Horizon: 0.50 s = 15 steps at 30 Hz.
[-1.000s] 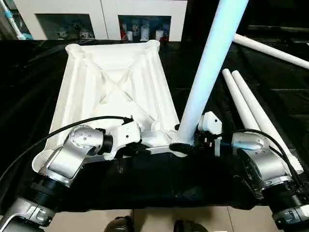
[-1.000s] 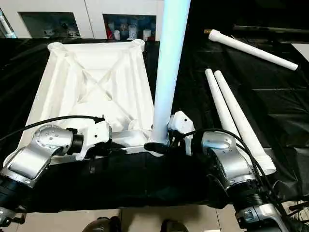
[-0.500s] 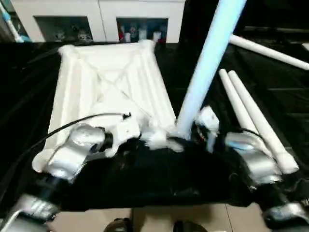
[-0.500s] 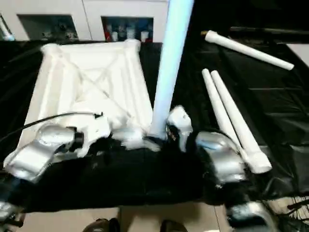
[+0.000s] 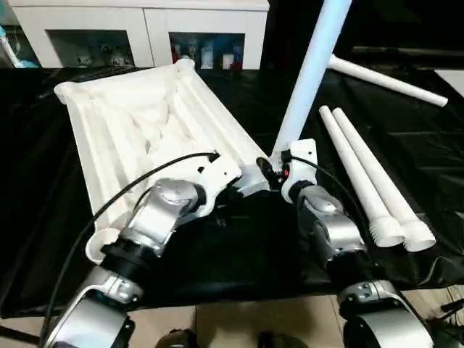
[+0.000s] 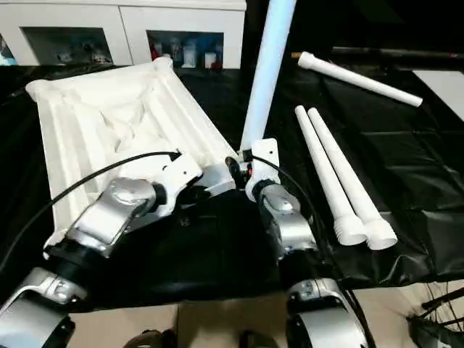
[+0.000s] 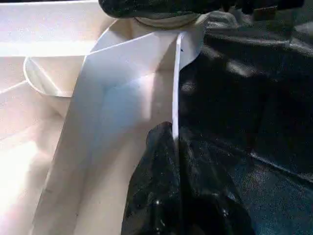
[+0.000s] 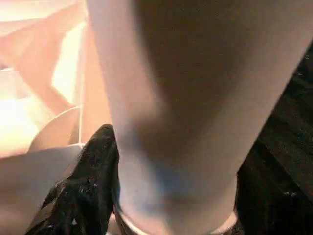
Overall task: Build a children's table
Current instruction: Rotate leg to tighten
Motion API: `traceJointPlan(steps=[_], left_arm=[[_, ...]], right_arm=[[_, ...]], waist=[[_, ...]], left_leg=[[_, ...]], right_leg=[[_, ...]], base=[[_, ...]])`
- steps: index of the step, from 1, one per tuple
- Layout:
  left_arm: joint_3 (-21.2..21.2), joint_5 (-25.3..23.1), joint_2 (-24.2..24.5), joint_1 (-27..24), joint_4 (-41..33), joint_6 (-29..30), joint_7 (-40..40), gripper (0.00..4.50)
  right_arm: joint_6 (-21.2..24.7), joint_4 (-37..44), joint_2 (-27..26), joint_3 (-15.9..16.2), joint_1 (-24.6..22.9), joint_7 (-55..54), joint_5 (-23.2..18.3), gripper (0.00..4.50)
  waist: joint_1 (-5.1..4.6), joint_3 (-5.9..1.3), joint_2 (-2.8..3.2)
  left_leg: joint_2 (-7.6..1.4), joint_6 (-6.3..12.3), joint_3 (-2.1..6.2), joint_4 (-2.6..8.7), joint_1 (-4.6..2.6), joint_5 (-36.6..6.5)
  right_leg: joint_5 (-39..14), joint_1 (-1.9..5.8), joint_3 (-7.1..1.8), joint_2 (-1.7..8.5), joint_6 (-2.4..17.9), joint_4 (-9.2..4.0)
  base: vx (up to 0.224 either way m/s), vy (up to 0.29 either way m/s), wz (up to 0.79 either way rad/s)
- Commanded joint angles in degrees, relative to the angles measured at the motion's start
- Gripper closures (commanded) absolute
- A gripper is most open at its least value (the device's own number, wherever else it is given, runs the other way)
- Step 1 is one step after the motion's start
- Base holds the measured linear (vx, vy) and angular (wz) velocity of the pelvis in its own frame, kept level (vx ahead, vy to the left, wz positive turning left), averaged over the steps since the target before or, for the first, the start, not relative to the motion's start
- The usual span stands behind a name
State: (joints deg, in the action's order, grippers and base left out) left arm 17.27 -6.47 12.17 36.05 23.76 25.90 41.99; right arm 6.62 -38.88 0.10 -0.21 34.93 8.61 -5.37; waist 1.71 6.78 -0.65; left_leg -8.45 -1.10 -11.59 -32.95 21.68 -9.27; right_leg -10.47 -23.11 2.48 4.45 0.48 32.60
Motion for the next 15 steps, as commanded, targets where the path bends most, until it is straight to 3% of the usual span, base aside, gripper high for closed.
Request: traceJointPlan(steps=[1,2,3,6,8,9,10,12,15], left_arm=[[0.2,-0.8,-1.0,-0.6,2.2,0.0,-4.9,4.5],[0.3,-0.8,-0.9,-0.6,2.2,-0.1,-4.8,4.5],[0.6,-1.0,-0.3,-0.9,1.7,-0.3,-4.3,4.5],[0.5,-1.1,0.4,-1.1,1.4,-0.7,-3.8,4.5],[0.4,-1.1,0.9,-1.3,0.9,-0.9,-3.4,4.5],[0.5,-1.2,1.5,-1.5,0.5,-1.6,-2.7,4.5],[0.5,-1.3,1.8,-1.6,0.3,-1.7,-2.3,4.5],[0.5,-1.3,2.5,-1.9,-0.3,-2.4,-1.5,4.5],[0.6,-1.0,4.1,-2.7,-1.7,-3.6,0.5,4.5]], right_arm=[[2.2,-4.0,-3.0,2.5,-2.4,2.4,-0.1,1.78],[2.1,-4.0,-3.0,2.5,-2.4,2.5,0.0,1.78],[1.4,-3.0,-3.1,2.1,-2.7,4.5,-1.1,1.43],[0.3,-1.6,-2.9,1.5,-2.7,6.6,-2.3,1.07],[-0.3,-0.3,-2.2,1.6,-2.7,7.6,-2.6,0.9],[-0.5,1.5,-1.4,2.0,-3.0,9.3,-2.9,0.81],[-0.5,2.4,-0.9,2.2,-3.1,9.9,-2.8,0.72],[-0.1,5.0,0.6,2.7,-3.7,12.3,-3.1,0.45],[1.3,9.9,4.0,3.8,-5.2,18.5,-3.8,0.27]], waist=[[-0.6,-1.79,-0.13],[-0.63,-1.8,-0.03],[-0.66,-2.0,0.05],[-0.33,-2.1,-0.19],[-0.38,-2.06,-0.31],[-0.4,-2.32,-0.43],[-0.22,-2.57,-0.48],[0.07,-2.49,-0.51],[0.41,-2.45,-0.63]], left_leg=[[-4.38,-3.59,3.93,5.71,-2.49,-34.5],[-4.43,-3.8,4.12,5.88,-2.4,-35.3],[-4.47,-4.15,4.2,6.06,-2.5,-36.1],[-4.38,-2.86,3.78,6.05,-2.48,-34.1],[-4.39,-2.04,3.86,6.13,-1.96,-32.5],[-4.53,-1.59,3.98,6.34,-1.25,-29.8],[-4.67,-0.98,3.84,6.3,-0.88,-26.6],[-4.61,-0.01,3.16,5.98,-1.5,-25.1],[-4.67,1.14,2.88,5.75,-1.38,-22.9]], right_leg=[[-34.2,-0.27,-2.04,4.58,4.9,-5.42],[-34.3,-0.15,-1.97,4.59,4.8,-5.37],[-33.0,-0.06,-1.94,4.57,4.7,-5.35],[-30.1,-0.2,-2.56,4.84,5.5,-5.49],[-30.2,0.18,-2.69,5.07,5.9,-5.41],[-28.7,0.92,-2.65,5.22,6.3,-4.99],[-25.8,1.18,-2.77,5.25,6.9,-4.78],[-23.4,0.5,-3.02,4.98,8.0,-4.92],[-23.8,0.79,-3.17,5.16,8.8,-4.85]], base=[[0.0,0.0,0.0],[0.0,0.0,0.0],[0.0,0.0,0.0],[0.0,0.0,0.0],[0.0,0.0,0.0],[0.0,0.0,0.0],[0.0,0.0,0.0],[0.0,0.0,0.0],[0.0,0.0,0.0]])
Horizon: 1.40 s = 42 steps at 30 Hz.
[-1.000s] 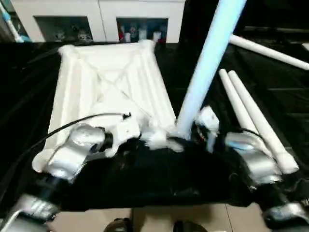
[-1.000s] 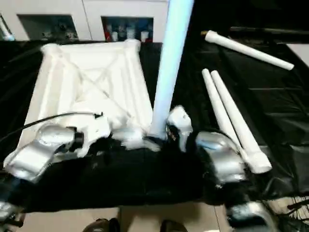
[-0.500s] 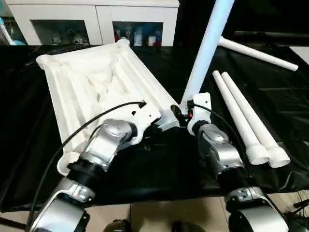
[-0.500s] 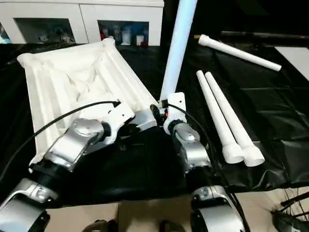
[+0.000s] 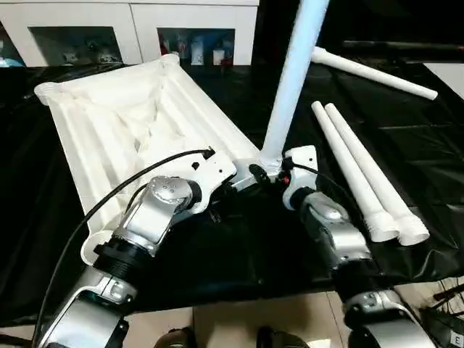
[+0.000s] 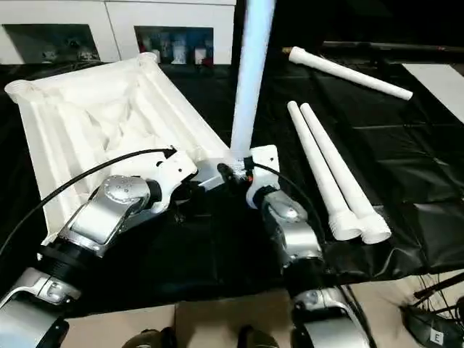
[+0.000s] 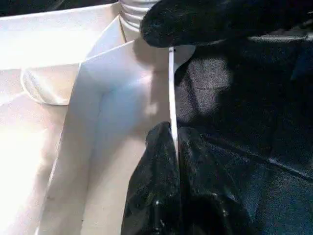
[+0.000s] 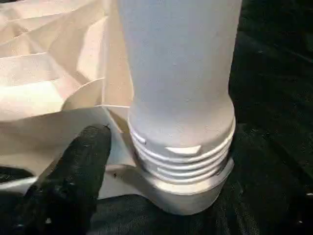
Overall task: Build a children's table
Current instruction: Rotate leg to tighten
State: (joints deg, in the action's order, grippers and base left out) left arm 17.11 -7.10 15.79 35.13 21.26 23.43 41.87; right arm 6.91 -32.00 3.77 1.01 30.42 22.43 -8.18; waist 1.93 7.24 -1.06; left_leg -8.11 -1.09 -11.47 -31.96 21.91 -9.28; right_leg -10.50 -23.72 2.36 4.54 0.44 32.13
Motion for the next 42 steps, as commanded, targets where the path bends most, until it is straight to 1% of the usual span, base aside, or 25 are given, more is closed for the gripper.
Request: traceJointPlan(steps=[1,2,3,4,5,7,8,9,11,12,14,15,18,19,21,22,23,25,26,29,31,34,35,36,42], left_arm=[[0.8,0.0,1.1,-2.1,0.2,-1.1,1.5,4.5],[0.8,0.3,1.7,-2.5,-0.3,-1.1,2.2,4.5],[0.9,0.5,2.1,-2.7,-0.6,-1.1,2.6,4.5],[0.9,1.1,3.3,-3.3,-1.5,-1.5,4.2,4.5],[0.9,1.2,3.6,-3.5,-1.7,-1.8,4.7,4.5],[0.9,1.8,5.1,-4.0,-2.2,-3.0,6.7,4.5],[0.8,1.8,5.4,-4.1,-2.2,-3.1,7.0,4.5],[0.9,2.4,6.2,-4.4,-2.5,-4.3,8.8,4.5],[0.9,2.9,6.9,-4.5,-3.0,-4.7,10.3,4.5],[1.2,4.3,8.3,-5.1,-4.3,-6.9,14.2,4.5],[1.7,5.8,9.9,-5.8,-6.2,-7.2,17.9,4.5],[2.1,6.8,11.2,-6.4,-7.7,-7.8,20.9,4.5],[2.3,7.2,12.1,-6.7,-8.4,-8.0,22.1,4.5],[2.3,7.1,12.2,-6.8,-8.4,-8.0,22.1,4.5],[2.1,6.7,12.4,-6.8,-8.1,-8.6,21.6,4.5],[2.0,6.6,12.4,-6.8,-8.0,-8.7,21.6,4.5],[2.0,6.7,12.5,-6.9,-8.0,-8.8,21.6,4.5],[1.9,6.8,12.6,-7.0,-8.0,-8.9,21.9,4.5],[1.9,7.0,12.8,-7.1,-8.1,-9.0,22.2,4.5],[1.9,7.3,13.0,-7.3,-8.4,-9.2,22.7,4.5],[1.9,7.3,13.2,-7.4,-8.6,-9.3,23.1,4.5],[1.9,7.4,13.4,-7.5,-8.6,-9.5,23.3,4.5],[1.9,7.4,13.5,-7.5,-8.6,-9.5,23.3,4.5],[1.9,7.4,13.5,-7.5,-8.7,-9.5,23.3,4.5],[1.9,7.4,13.5,-7.5,-8.7,-9.5,23.3,4.5]], right_arm=[[1.6,4.8,1.8,3.2,-1.4,6.9,-1.0,0.12],[2.1,6.4,3.3,3.7,-2.0,8.7,-1.0,0.06],[2.3,7.2,4.2,3.9,-2.3,9.8,-1.0,0.02],[2.2,9.4,6.9,4.7,-3.0,13.2,-1.0,0.02],[2.4,9.9,7.6,5.0,-3.2,14.2,-1.1,0.02],[3.1,13.0,11.0,6.6,-4.5,20.7,-2.0,0.02],[3.1,13.8,11.9,7.2,-4.9,22.7,-2.1,0.02],[2.9,15.1,13.6,8.2,-5.6,25.2,-1.9,0.02],[2.9,15.7,14.6,8.5,-5.8,26.4,-1.8,0.02],[3.2,16.1,15.7,8.6,-5.6,27.2,-1.6,0.02],[3.2,15.3,16.2,8.2,-4.7,26.8,-1.1,0.02],[2.6,14.4,16.5,8.1,-4.0,26.7,-0.6,0.02],[2.5,13.9,16.7,8.0,-3.6,26.7,-0.5,0.02],[2.5,13.8,16.9,7.9,-3.4,27.0,-0.5,0.02],[2.4,13.7,17.2,7.9,-3.3,27.3,-0.3,0.02],[2.3,13.9,17.4,7.9,-3.3,27.6,-0.3,0.02],[2.3,14.1,17.7,7.9,-3.5,28.5,-0.7,0.02],[2.4,14.6,18.0,8.1,-3.7,29.7,-1.1,0.02],[2.5,14.8,18.2,8.3,-3.9,30.4,-1.3,0.02],[2.3,15.1,18.5,9.0,-4.2,32.0,-1.5,0.02],[2.3,15.0,18.4,9.2,-4.2,32.5,-1.7,0.02],[2.2,14.2,17.7,9.0,-3.6,32.5,-2.1,0.02],[2.2,14.1,17.6,8.9,-3.5,32.6,-2.3,0.02],[2.2,14.1,17.5,8.9,-3.5,32.7,-2.3,0.19],[2.2,14.1,17.5,8.9,-3.5,32.7,-2.3,0.19]], waist=[[0.41,-3.08,-0.31],[0.38,-3.05,-0.16],[0.26,-3.0,-0.25],[0.33,-3.09,-0.32],[0.3,-3.05,-0.26],[0.53,-3.2,-0.1],[0.53,-3.28,-0.14],[0.51,-3.31,-0.2],[0.63,-3.46,-0.32],[0.59,-3.64,-0.12],[0.41,-4.08,-0.09],[0.42,-4.17,-0.03],[0.51,-4.25,-0.08],[0.71,-4.27,0.05],[1.23,-4.14,0.07],[1.41,-3.96,0.08],[1.45,-4.06,0.0],[1.39,-3.94,-0.04],[1.38,-3.99,-0.05],[1.38,-4.28,-0.08],[1.41,-4.52,-0.25],[1.47,-4.68,-0.27],[1.46,-4.66,-0.29],[1.49,-4.64,-0.28],[1.51,-4.62,-0.27]], left_leg=[[-5.09,1.75,2.69,4.8,-1.31,-20.3],[-5.17,2.12,2.6,4.82,-1.16,-19.4],[-5.17,2.73,2.54,4.79,-1.07,-18.9],[-5.1,2.96,2.48,4.63,-1.16,-18.6],[-5.08,3.17,2.41,4.58,-1.04,-18.4],[-5.16,3.66,2.22,4.35,-1.33,-17.8],[-5.23,4.1,2.1,4.25,-1.27,-16.6],[-5.23,4.36,2.03,4.2,-1.21,-16.2],[-5.18,5.09,2.03,3.97,-0.99,-14.3],[-5.19,5.79,2.01,3.85,-0.96,-12.1],[-5.16,7.23,2.0,3.41,-0.62,-7.0],[-5.15,7.93,1.77,3.12,-0.93,-5.2],[-5.01,9.61,1.46,2.66,-0.88,-2.1],[-5.08,9.87,1.41,2.57,-1.06,-2.1],[-5.26,9.91,1.38,2.49,-1.05,-3.1],[-5.32,9.13,1.43,2.65,-1.05,-5.0],[-5.36,8.56,1.49,2.7,-1.12,-5.8],[-5.33,6.63,1.62,2.91,-1.03,-8.8],[-5.3,6.05,1.65,2.91,-1.08,-9.4],[-5.24,6.08,1.64,2.76,-1.06,-8.2],[-5.13,6.74,1.57,2.52,-0.99,-6.7],[-5.07,7.93,1.55,2.25,-0.83,-4.6],[-5.06,8.07,1.54,2.24,-0.8,-4.6],[-5.06,8.17,1.52,2.21,-0.83,-5.0],[-5.06,7.37,1.58,2.2,-0.87,-6.0]], right_leg=[[-21.2,1.86,-2.99,4.94,8.9,-4.12],[-19.8,1.72,-3.03,4.89,9.3,-3.93],[-19.1,1.73,-2.9,4.69,9.7,-3.86],[-19.6,1.83,-2.83,4.74,10.0,-3.95],[-19.7,1.79,-2.88,4.8,10.2,-3.97],[-19.3,1.68,-2.84,4.64,10.6,-3.93],[-17.2,1.65,-2.84,4.52,11.2,-3.73],[-16.5,1.69,-2.85,4.5,11.5,-3.68],[-14.8,2.02,-2.79,4.57,12.2,-3.36],[-12.0,2.04,-2.7,4.52,13.2,-3.01],[-5.2,2.54,-2.5,4.49,15.3,-1.93],[-1.8,2.38,-2.48,4.27,16.5,-1.6],[3.6,2.47,-2.58,4.19,18.1,-0.93],[3.8,2.31,-2.58,4.16,18.3,-0.88],[2.2,2.19,-2.54,4.07,18.0,-0.82],[-1.0,2.18,-2.52,4.12,17.5,-1.13],[-2.4,2.25,-2.5,4.15,17.2,-1.2],[-7.0,2.29,-2.58,4.27,16.0,-1.62],[-8.0,2.31,-2.62,4.32,15.5,-1.7],[-6.2,2.32,-2.63,4.21,15.5,-1.42],[-3.9,2.48,-2.64,4.22,15.9,-1.11],[-1.1,2.59,-2.58,4.23,16.7,-0.71],[-1.1,2.59,-2.57,4.21,16.7,-0.71],[-2.0,2.55,-2.54,4.24,16.7,-0.83],[-4.2,2.51,-2.55,4.17,16.3,-0.93]], base=[[0.0,0.0,0.0],[0.0,0.0,0.0],[0.0,0.0,0.0],[0.0,0.0,0.0],[0.0,0.0,0.0],[0.0,0.0,0.0],[0.0,0.0,0.0],[0.052,-0.029,0.05],[0.057,-0.024,0.03],[0.057,-0.02,0.01],[0.033,-0.011,-0.02],[0.0,0.0,0.0],[0.0,0.0,0.0],[0.0,0.0,0.0],[0.0,0.0,0.0],[0.0,0.0,0.0],[0.0,0.0,0.0],[0.0,0.0,0.0],[0.0,0.0,0.0],[0.0,0.0,0.0],[0.0,0.0,0.0],[0.0,0.0,0.0],[0.0,0.0,0.0],[0.0,0.0,0.0],[0.0,0.0,0.0]])
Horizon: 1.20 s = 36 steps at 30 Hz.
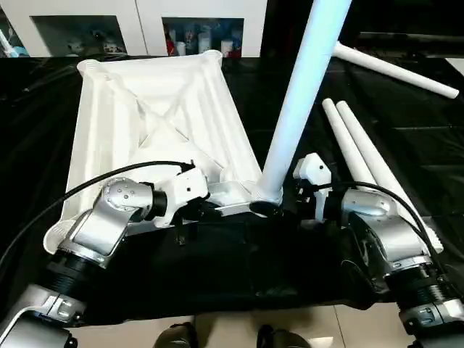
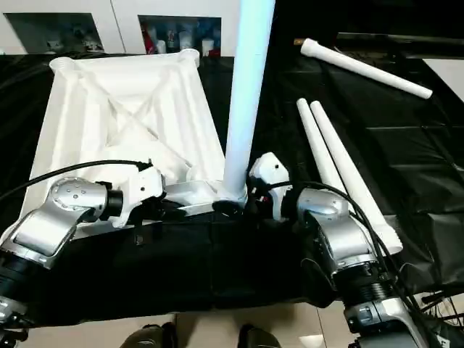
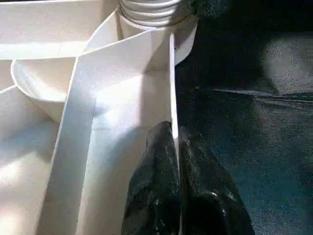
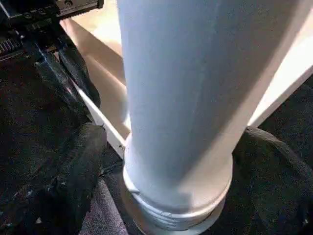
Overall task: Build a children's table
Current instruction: Rotate leg to tighten
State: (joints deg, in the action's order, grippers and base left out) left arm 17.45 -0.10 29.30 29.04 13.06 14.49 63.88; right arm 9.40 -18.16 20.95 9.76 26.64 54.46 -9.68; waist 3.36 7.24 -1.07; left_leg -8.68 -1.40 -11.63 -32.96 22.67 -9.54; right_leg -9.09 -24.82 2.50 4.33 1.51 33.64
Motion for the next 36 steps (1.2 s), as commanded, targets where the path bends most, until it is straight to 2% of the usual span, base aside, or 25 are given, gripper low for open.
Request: traceJointPlan(steps=[1,3,10,14,15,27,31,33,34,36], left_arm=[[1.6,0.4,0.0,-1.4,-0.5,-0.6,1.3,4.5],[1.7,0.5,0.1,-1.7,-0.7,-0.3,1.5,4.5],[1.6,0.5,0.3,-1.8,-0.7,-0.2,1.8,4.5],[1.8,0.6,0.4,-1.7,-0.5,-0.2,2.1,4.5],[1.8,0.6,0.5,-1.6,-0.4,-0.2,2.2,4.5],[1.8,0.4,0.6,-1.4,0.1,-0.3,2.6,4.5],[1.5,0.4,0.0,-1.4,0.6,0.3,1.8,4.5],[0.9,0.0,-1.9,-0.5,2.2,1.4,-1.1,4.5],[0.6,-0.4,-2.9,0.1,3.2,2.0,-2.9,4.5],[0.4,-0.9,-4.2,0.8,4.4,2.6,-5.0,4.5]], right_arm=[[-0.3,0.3,0.3,0.2,0.3,0.7,-0.8,0.19],[0.0,0.6,0.2,0.9,-0.3,2.0,-0.9,0.55],[0.1,0.6,0.2,1.2,-0.6,2.8,-0.7,1.1],[0.0,0.3,0.0,1.4,-0.6,2.9,-0.6,1.41],[0.0,0.2,0.0,1.4,-0.6,3.1,-0.5,1.64],[-0.2,-0.2,-0.4,1.7,-1.6,3.0,-0.2,1.85],[1.6,-2.3,-2.3,-0.1,-2.4,-0.6,-0.9,1.85],[1.9,-5.9,-4.4,-1.8,-2.1,-6.3,0.0,1.86],[2.0,-7.3,-5.4,-2.4,-1.9,-8.6,0.2,1.86],[2.2,-8.5,-6.5,-3.1,-1.7,-11.0,0.4,1.86]], waist=[[0.07,-4.6,-0.26],[0.04,-4.44,-0.36],[0.04,-4.28,-0.32],[0.03,-4.29,-0.32],[0.03,-4.37,-0.29],[0.05,-4.36,-0.16],[0.06,-4.29,-0.07],[-0.1,-4.05,-0.11],[-0.32,-3.59,-0.14],[-0.71,-2.82,-0.11]], left_leg=[[-4.48,7.59,1.74,3.17,-1.6,-5.9],[-4.46,7.45,1.74,3.19,-1.6,-6.7],[-4.49,6.11,1.85,3.3,-1.68,-8.7],[-4.44,6.02,1.86,3.29,-1.64,-8.7],[-4.43,6.23,1.84,3.23,-1.63,-8.0],[-4.43,6.74,1.83,3.16,-1.63,-7.5],[-4.45,6.46,1.86,3.24,-1.62,-8.3],[-4.43,5.51,1.9,3.44,-1.63,-10.1],[-4.42,4.29,2.05,3.71,-1.69,-12.8],[-4.45,0.8,2.53,4.25,-2.63,-20.7]], right_leg=[[-5.8,3.59,-2.7,4.35,15.1,-2.43],[-6.9,3.51,-2.71,4.35,14.9,-2.53],[-10.8,3.31,-2.78,4.39,13.8,-2.85],[-10.5,3.3,-2.79,4.36,13.7,-2.8],[-9.5,3.33,-2.78,4.33,13.9,-2.67],[-8.0,3.36,-2.73,4.28,14.5,-2.53],[-8.8,3.35,-2.77,4.38,14.4,-2.72],[-11.5,3.19,-2.74,4.36,14.2,-3.06],[-16.2,3.03,-2.71,4.47,13.3,-3.62],[-29.3,2.49,-2.7,4.68,10.1,-4.85]], base=[[0.0,0.0,0.0],[0.0,0.0,0.0],[0.0,0.0,0.0],[0.0,0.0,0.0],[0.0,0.0,0.0],[0.0,0.0,0.0],[0.0,0.0,0.0],[0.0,0.0,0.0],[0.0,0.0,0.0],[0.0,0.0,0.0]])
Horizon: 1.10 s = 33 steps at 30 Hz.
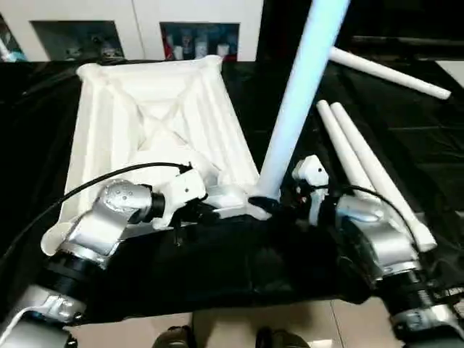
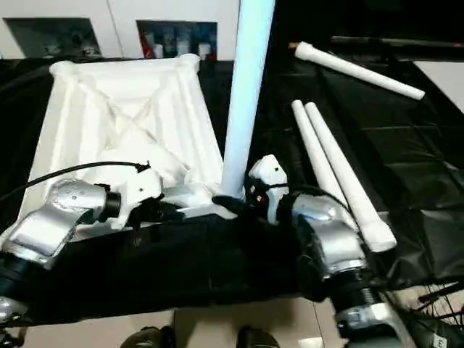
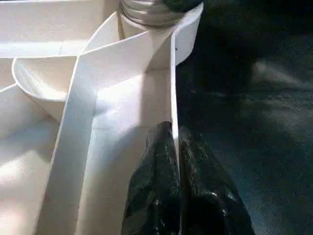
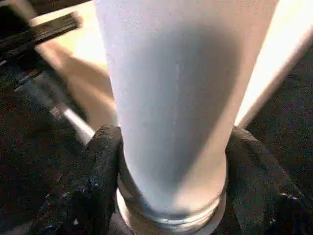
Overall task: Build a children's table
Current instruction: Rotate leg to tighten
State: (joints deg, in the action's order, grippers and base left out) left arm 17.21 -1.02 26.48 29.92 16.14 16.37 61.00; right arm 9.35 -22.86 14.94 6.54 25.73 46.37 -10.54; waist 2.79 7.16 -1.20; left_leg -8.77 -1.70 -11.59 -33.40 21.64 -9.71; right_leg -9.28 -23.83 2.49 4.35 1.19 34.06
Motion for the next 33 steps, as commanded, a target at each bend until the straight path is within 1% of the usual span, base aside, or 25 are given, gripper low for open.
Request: traceJointPlan(steps=[1,2,4,6,7,8,9,10,12,13,14,16,17,18,20,21,23,24,25,27,29,30,31,32,33], left_arm=[[0.6,0.0,-1.5,0.0,1.3,0.8,-2.3,4.5],[0.4,-0.8,-4.0,1.4,3.3,2.3,-6.0,4.5],[0.4,-1.5,-6.2,2.5,4.7,3.6,-8.8,4.5],[0.3,-2.7,-10.1,4.7,7.3,6.2,-14.2,4.5],[0.2,-3.0,-11.3,5.3,8.1,7.0,-15.7,4.5],[0.0,-3.5,-13.0,6.3,9.3,8.2,-18.2,4.5],[-0.2,-3.8,-13.9,6.9,10.0,8.9,-19.8,4.5],[-0.3,-4.2,-15.4,7.7,11.1,9.7,-22.0,4.5],[-0.7,-4.7,-17.1,8.7,12.3,10.3,-24.5,4.5],[-0.5,-5.3,-18.6,9.8,13.6,10.5,-26.3,4.5],[-0.2,-5.8,-18.8,10.1,14.1,10.2,-26.9,4.5],[0.1,-6.3,-18.6,10.4,14.4,9.9,-26.7,4.5],[0.2,-6.4,-18.5,10.4,14.5,9.7,-26.6,4.5],[0.1,-6.5,-18.6,10.5,14.7,9.7,-26.6,4.5],[0.4,-6.8,-17.6,10.1,14.1,9.5,-25.5,4.5],[0.6,-7.0,-17.0,10.0,13.9,9.1,-24.9,4.5],[0.9,-7.1,-16.1,9.5,13.2,8.8,-23.8,4.5],[0.9,-6.9,-15.7,9.2,12.6,8.5,-23.2,4.5],[0.9,-6.9,-15.7,9.2,12.6,8.5,-23.2,4.5],[1.0,-6.7,-14.5,8.6,11.6,7.9,-21.9,4.5],[1.1,-6.7,-13.6,8.1,10.7,7.3,-21.1,4.5],[0.6,-5.8,-12.5,7.1,8.9,7.6,-19.6,4.5],[-0.2,-4.6,-11.1,5.9,6.2,8.6,-17.8,4.5],[-0.2,-4.6,-11.1,5.9,6.2,8.6,-17.8,4.5],[-0.2,-4.0,-9.5,4.7,4.5,7.0,-15.7,4.5]], right_arm=[[2.3,-3.8,-0.6,0.1,-0.8,-3.1,1.2,1.86],[3.2,-5.8,-3.3,-1.3,-0.2,-8.0,1.1,1.86],[3.7,-7.5,-5.7,-2.2,0.5,-12.6,1.3,1.86],[4.1,-12.2,-10.0,-4.9,2.8,-23.1,1.7,1.86],[4.3,-13.7,-11.4,-6.0,3.6,-26.5,1.8,1.86],[4.4,-15.6,-13.0,-7.4,4.7,-30.9,1.5,1.86],[4.4,-16.8,-13.9,-8.3,5.4,-33.4,1.3,1.86],[4.1,-18.6,-15.3,-9.9,6.5,-37.5,0.6,1.86],[3.2,-20.6,-16.7,-11.2,7.8,-41.1,-0.1,1.86],[1.6,-22.6,-18.2,-12.1,9.5,-44.3,-0.4,1.86],[1.1,-23.1,-18.6,-11.7,10.1,-44.7,0.0,1.86],[0.8,-23.6,-18.7,-11.3,10.8,-44.7,0.4,1.86],[0.6,-23.8,-18.7,-10.9,11.1,-44.6,0.8,1.86],[0.2,-24.1,-18.8,-10.7,11.5,-44.1,1.5,1.86],[-0.3,-22.6,-18.7,-9.6,11.2,-39.7,2.0,1.86],[-0.9,-21.9,-18.7,-9.2,11.1,-37.9,2.2,1.51],[-2.1,-20.3,-18.4,-8.7,10.8,-35.9,2.4,1.51],[-2.4,-19.3,-18.0,-8.3,10.6,-34.8,2.6,1.14],[-2.4,-19.3,-18.0,-8.3,10.6,-34.8,2.6,1.12],[-2.7,-17.0,-16.6,-7.7,10.4,-33.1,2.3,0.97],[-2.2,-15.0,-15.3,-7.2,10.1,-31.9,2.1,0.72],[-0.8,-12.0,-13.1,-6.5,9.3,-29.5,1.7,0.66],[1.1,-8.2,-10.0,-5.5,8.2,-26.0,1.4,0.61],[1.1,-8.2,-10.0,-5.5,8.2,-26.0,1.4,0.61],[2.4,-5.1,-7.1,-4.6,7.1,-21.9,1.5,0.44]], waist=[[-0.16,-2.74,0.01],[-0.43,-2.67,-0.09],[-0.58,-2.54,0.1],[-0.76,-2.54,0.17],[-0.9,-2.43,0.32],[-1.12,-2.46,0.44],[-1.25,-2.52,0.53],[-1.31,-2.43,0.77],[-1.58,-2.24,1.05],[-1.73,-2.23,1.32],[-1.86,-2.3,1.48],[-1.79,-2.28,1.42],[-1.7,-2.19,1.2],[-1.7,-2.15,1.15],[-1.61,-2.15,0.92],[-1.52,-2.24,0.81],[-1.33,-2.42,0.72],[-1.25,-2.59,0.64],[-1.11,-2.81,0.6],[-1.1,-2.83,0.7],[-0.98,-2.88,0.58],[-0.72,-2.9,0.38],[-0.73,-2.92,0.35],[-0.6,-3.06,0.32],[-0.59,-3.17,0.42]], left_leg=[[-4.32,0.37,2.75,4.74,-1.7,-21.9],[-4.37,-0.36,2.92,4.93,-1.72,-23.2],[-4.22,-1.31,3.1,4.96,-2.21,-25.4],[-4.08,-1.69,3.34,4.99,-2.31,-26.3],[-4.02,-2.13,3.5,4.99,-2.64,-27.5],[-4.02,-2.46,3.85,5.17,-2.57,-28.8],[-4.14,-2.76,3.88,5.3,-2.62,-29.3],[-4.05,-3.2,4.01,5.45,-2.85,-31.2],[-3.95,-3.95,4.07,5.38,-3.89,-35.7],[-4.04,-4.26,4.31,5.73,-4.04,-38.3],[-4.19,-4.59,4.58,6.21,-3.74,-39.8],[-4.18,-4.65,4.5,6.64,-3.57,-40.9],[-3.93,-4.43,4.37,6.44,-3.64,-40.6],[-3.84,-4.28,4.38,6.36,-3.67,-40.4],[-3.73,-3.64,4.5,6.2,-3.42,-39.1],[-3.69,-3.08,4.52,6.25,-3.17,-38.0],[-3.83,-2.44,4.58,6.4,-2.83,-35.9],[-3.97,-1.91,4.58,6.59,-2.23,-33.5],[-4.12,-1.26,4.45,6.7,-1.54,-30.2],[-4.24,-0.84,4.15,6.66,-1.59,-28.3],[-4.29,-0.17,3.83,6.61,-1.38,-26.2],[-4.33,0.43,3.59,6.54,-1.43,-24.2],[-4.3,1.37,3.37,6.45,-1.05,-22.3],[-4.3,1.73,3.27,6.35,-1.03,-21.2],[-4.33,2.35,2.94,6.13,-1.09,-19.3]], right_leg=[[-31.4,1.55,-2.61,4.83,9.6,-5.41],[-33.4,1.55,-2.72,4.95,8.7,-5.63],[-36.5,0.88,-2.72,5.02,7.6,-6.14],[-38.3,0.9,-2.51,5.02,6.7,-6.45],[-39.4,0.63,-2.29,5.04,6.3,-6.76],[-39.6,0.97,-1.82,5.05,5.8,-6.89],[-38.9,1.08,-1.72,5.0,5.7,-6.93],[-38.4,0.83,-1.4,4.77,5.3,-7.21],[-38.2,0.21,-0.71,4.35,4.3,-7.9],[-36.3,0.55,0.0,4.06,3.8,-7.99],[-33.9,1.02,0.4,4.05,3.8,-7.72],[-31.7,1.18,0.31,4.14,3.9,-7.7],[-33.0,0.82,0.06,4.5,4.0,-7.99],[-34.0,0.79,0.08,4.65,3.8,-8.12],[-36.7,0.97,0.08,5.1,3.0,-8.48],[-37.6,1.1,0.04,5.33,2.7,-8.57],[-37.2,1.27,-0.31,5.67,2.9,-8.37],[-35.2,1.66,-0.64,5.92,3.7,-8.01],[-32.0,1.98,-1.06,6.06,4.7,-7.64],[-28.7,1.7,-1.24,5.82,6.6,-7.28],[-25.9,1.88,-1.43,5.77,7.8,-6.98],[-24.0,2.21,-1.54,5.63,8.3,-6.82],[-22.6,2.3,-1.77,5.65,8.9,-6.46],[-21.8,2.38,-1.8,5.64,9.2,-6.29],[-20.1,2.2,-1.99,5.66,10.0,-6.07]], base=[[0.0,0.0,0.0],[0.0,0.0,0.0],[0.0,0.0,0.0],[0.0,0.0,0.0],[0.0,0.0,0.0],[0.0,0.0,0.0],[0.0,0.0,0.0],[0.0,0.0,0.0],[0.0,0.0,0.0],[0.0,0.0,0.0],[0.0,0.0,0.0],[0.0,0.0,0.0],[0.0,0.0,0.0],[0.0,0.0,0.0],[0.0,0.0,0.0],[0.0,0.0,0.0],[0.0,0.0,0.0],[0.0,0.0,0.0],[0.0,0.0,0.0],[0.0,0.0,0.0],[0.0,0.0,0.0],[0.0,0.0,0.0],[0.0,0.0,0.0],[0.0,0.0,0.0],[0.0,0.0,0.0]])
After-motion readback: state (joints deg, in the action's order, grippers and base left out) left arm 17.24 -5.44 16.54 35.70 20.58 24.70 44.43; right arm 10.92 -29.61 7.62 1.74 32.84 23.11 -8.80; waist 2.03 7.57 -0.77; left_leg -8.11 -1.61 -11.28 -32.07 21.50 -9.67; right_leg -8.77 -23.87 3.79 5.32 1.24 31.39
